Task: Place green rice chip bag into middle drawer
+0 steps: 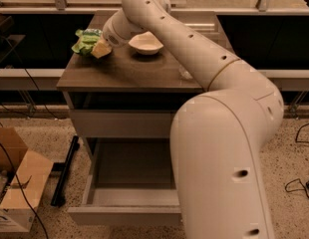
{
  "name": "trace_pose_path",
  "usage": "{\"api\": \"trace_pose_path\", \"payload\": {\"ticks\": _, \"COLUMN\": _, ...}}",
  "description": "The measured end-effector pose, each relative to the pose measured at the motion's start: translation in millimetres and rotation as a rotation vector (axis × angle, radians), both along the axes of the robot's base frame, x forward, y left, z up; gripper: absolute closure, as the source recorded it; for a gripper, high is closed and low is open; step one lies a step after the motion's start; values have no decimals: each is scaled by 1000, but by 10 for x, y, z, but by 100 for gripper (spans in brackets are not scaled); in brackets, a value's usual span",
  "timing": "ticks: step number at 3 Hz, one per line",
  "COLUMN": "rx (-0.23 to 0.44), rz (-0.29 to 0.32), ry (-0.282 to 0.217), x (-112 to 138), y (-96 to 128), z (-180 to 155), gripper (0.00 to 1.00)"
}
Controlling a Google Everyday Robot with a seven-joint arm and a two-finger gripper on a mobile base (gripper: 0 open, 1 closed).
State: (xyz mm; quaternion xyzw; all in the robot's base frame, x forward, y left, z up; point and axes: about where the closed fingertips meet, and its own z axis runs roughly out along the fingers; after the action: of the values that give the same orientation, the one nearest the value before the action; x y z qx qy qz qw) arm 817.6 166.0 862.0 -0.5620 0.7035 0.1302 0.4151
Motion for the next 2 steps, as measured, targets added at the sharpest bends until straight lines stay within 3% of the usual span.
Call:
{"api": "trace_pose_path", "payload": {"ticks": 1, "rx": 4, "rz": -6, "ry": -30, "x": -80, "y": -32, "z": 113, "gripper": 96}}
{"api": "trace_pose_path", "payload": {"ticks": 2, "rx": 24, "rz": 15, "ry": -85, "x": -346, "y": -192, "z": 413, "gripper": 100}}
